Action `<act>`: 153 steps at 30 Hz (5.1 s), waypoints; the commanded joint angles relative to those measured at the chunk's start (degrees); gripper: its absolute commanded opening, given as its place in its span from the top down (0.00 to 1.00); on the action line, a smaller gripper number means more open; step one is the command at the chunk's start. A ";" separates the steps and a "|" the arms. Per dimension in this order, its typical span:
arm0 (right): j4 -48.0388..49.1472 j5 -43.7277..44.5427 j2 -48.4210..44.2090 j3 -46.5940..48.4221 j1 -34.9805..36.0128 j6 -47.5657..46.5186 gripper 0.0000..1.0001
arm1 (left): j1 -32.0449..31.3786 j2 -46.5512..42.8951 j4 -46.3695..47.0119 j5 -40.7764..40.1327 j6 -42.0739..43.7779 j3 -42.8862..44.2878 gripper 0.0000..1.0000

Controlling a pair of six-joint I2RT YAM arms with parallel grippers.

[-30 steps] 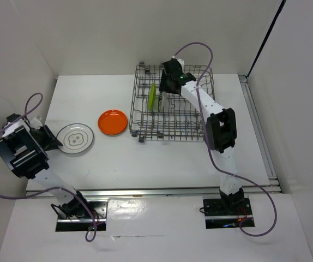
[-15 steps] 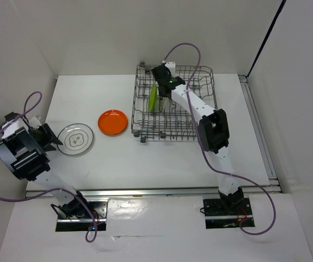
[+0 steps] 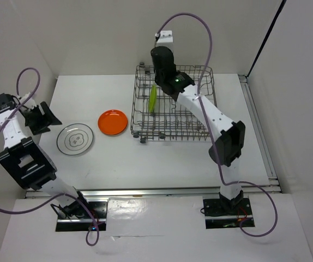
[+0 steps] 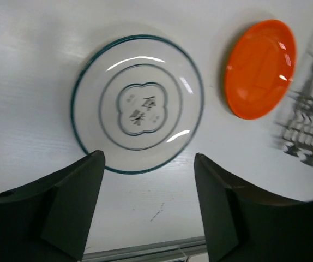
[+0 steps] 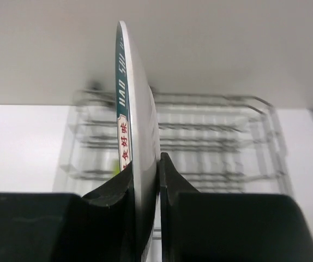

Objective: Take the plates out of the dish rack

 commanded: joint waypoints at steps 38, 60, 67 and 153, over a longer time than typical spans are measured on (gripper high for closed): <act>24.81 -96.33 10.57 -10.39 4.58 37.14 1.00 | -18.98 -0.39 -15.55 26.70 15.18 6.63 1.00; 3.80 -68.99 -1.82 -7.75 1.86 20.44 0.20 | 3.70 7.69 -5.89 10.44 6.13 1.10 1.00; 1.43 -63.46 -3.58 -7.75 1.86 19.20 0.20 | 3.70 12.17 -2.64 8.16 3.93 -0.13 0.99; -3.53 -5.69 -4.54 -1.22 0.09 10.87 1.00 | -9.92 -0.74 -13.80 7.35 9.29 17.35 0.19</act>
